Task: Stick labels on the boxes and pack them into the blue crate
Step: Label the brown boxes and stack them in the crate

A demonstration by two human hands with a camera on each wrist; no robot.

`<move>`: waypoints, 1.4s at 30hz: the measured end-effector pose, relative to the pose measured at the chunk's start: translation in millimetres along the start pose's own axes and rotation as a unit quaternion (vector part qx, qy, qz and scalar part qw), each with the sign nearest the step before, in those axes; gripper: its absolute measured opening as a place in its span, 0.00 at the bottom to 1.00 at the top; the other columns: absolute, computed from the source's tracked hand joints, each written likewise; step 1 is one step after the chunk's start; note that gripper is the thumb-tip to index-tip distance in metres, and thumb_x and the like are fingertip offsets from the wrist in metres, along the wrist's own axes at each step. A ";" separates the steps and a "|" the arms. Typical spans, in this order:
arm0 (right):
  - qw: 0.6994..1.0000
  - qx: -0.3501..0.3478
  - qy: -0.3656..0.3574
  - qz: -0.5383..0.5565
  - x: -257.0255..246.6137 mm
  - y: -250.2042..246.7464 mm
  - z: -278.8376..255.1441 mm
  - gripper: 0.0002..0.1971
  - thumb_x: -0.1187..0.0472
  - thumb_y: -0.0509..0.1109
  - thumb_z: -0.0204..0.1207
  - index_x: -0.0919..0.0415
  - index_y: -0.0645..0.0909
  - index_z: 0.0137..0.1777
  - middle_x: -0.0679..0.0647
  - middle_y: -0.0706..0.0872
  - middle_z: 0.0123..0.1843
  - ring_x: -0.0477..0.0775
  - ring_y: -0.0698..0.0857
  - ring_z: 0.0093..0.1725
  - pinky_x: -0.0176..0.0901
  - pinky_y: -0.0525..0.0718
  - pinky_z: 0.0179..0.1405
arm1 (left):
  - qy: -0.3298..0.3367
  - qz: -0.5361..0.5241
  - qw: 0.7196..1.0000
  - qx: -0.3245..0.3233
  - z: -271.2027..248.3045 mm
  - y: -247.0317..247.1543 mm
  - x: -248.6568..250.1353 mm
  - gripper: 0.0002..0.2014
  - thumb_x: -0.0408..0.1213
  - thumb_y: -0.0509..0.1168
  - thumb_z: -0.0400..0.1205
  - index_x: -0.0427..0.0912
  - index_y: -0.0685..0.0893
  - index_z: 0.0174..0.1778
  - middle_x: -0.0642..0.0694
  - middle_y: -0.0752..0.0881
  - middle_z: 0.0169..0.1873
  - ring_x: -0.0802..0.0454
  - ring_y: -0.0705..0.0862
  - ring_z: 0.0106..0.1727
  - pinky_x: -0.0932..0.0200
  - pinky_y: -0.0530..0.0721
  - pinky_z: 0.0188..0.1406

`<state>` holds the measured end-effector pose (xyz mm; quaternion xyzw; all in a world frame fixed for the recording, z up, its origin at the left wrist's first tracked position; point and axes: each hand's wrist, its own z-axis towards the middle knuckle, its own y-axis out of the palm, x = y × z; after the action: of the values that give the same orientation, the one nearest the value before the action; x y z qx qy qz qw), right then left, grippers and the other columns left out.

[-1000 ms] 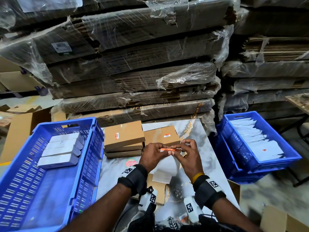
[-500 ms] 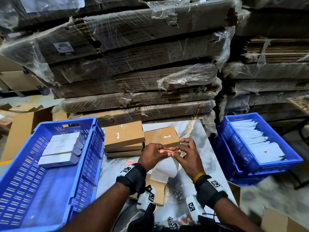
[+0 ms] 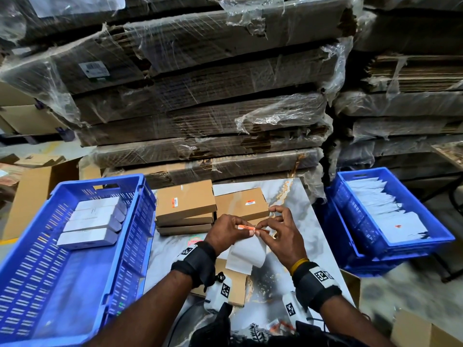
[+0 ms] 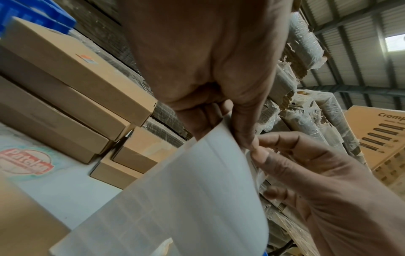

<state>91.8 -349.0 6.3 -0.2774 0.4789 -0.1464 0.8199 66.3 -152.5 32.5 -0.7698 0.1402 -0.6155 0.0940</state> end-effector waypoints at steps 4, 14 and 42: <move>1.000 -0.009 -0.007 -0.007 0.7 0.9 -1.1 0.06 0.53 0.80 0.70 0.44 0.86 0.42 0.42 0.71 0.66 0.47 0.80 0.54 0.48 0.87 0.38 | -0.006 0.018 1.000 -0.005 -2.5 -0.5 0.4 0.07 0.40 0.78 0.73 0.43 0.92 0.44 0.40 0.92 0.40 0.47 0.88 0.41 0.38 0.87 0.49; 0.998 -0.045 -0.015 -0.035 6.6 1.5 0.6 0.01 0.57 0.71 0.78 0.50 0.82 0.47 0.44 0.68 0.68 0.47 0.77 0.65 0.44 0.85 0.45 | 0.020 -0.024 0.999 0.016 -3.2 4.6 2.3 0.16 0.55 0.71 0.73 0.54 0.90 0.53 0.45 0.92 0.49 0.46 0.88 0.52 0.39 0.84 0.60; 0.947 0.097 0.196 0.235 44.1 -53.2 -25.5 0.09 0.65 0.72 0.78 0.48 0.82 0.45 0.49 0.82 0.58 0.44 0.84 0.48 0.40 0.83 0.41 | -0.027 -0.129 0.991 0.016 53.0 76.3 -6.0 0.08 0.26 0.64 0.84 0.43 0.85 0.48 0.46 0.87 0.49 0.53 0.82 0.44 0.57 0.80 0.44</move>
<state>93.0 -422.1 -3.0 -0.0420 0.6654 -0.0472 0.7438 109.1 -223.9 -9.1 -0.7961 0.0275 -0.6038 0.0299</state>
